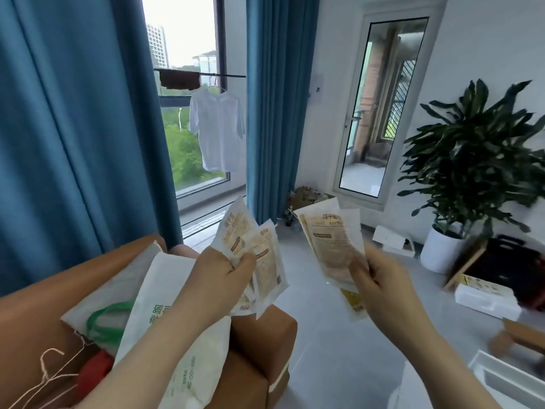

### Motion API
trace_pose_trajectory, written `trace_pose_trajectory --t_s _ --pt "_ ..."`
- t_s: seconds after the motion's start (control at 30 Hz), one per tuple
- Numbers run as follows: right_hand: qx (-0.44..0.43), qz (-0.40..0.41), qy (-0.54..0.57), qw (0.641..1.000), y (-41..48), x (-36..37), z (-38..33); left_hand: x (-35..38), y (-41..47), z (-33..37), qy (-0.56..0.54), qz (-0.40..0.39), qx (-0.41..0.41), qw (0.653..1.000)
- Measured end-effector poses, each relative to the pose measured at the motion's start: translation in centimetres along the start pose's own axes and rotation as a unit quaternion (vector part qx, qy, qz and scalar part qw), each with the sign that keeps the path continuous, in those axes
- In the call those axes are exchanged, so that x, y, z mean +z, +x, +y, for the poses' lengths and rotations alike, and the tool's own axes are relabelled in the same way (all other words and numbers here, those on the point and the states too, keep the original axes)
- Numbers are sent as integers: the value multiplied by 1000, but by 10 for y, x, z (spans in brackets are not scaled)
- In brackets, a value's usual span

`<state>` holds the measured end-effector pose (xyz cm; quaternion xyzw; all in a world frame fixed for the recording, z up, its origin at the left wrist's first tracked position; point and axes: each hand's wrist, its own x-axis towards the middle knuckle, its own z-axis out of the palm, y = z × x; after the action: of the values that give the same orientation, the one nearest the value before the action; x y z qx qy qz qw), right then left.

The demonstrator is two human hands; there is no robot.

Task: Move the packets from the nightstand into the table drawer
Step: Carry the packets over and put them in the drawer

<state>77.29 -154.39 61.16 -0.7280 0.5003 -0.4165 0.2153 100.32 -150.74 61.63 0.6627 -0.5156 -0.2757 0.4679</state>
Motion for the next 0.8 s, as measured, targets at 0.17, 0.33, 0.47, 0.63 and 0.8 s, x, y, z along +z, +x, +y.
trace_pose_trajectory --t_s 0.17,0.33,0.47,0.63,0.8 --pt "64 -6 -38 997 42 27 37 26 74 -25 17 -64 -22 998" --pt "148 -15 -82 985 71 49 81 55 141 -50 52 -143 -14 988" --pt "228 -22 -119 966 75 57 121 90 178 -69 68 -217 -20 974" --pt "312 -21 -106 944 71 52 167 149 210 -78 96 -277 -30 956" --pt "356 -9 -103 929 81 28 223 227 238 -70 105 -327 -37 938"
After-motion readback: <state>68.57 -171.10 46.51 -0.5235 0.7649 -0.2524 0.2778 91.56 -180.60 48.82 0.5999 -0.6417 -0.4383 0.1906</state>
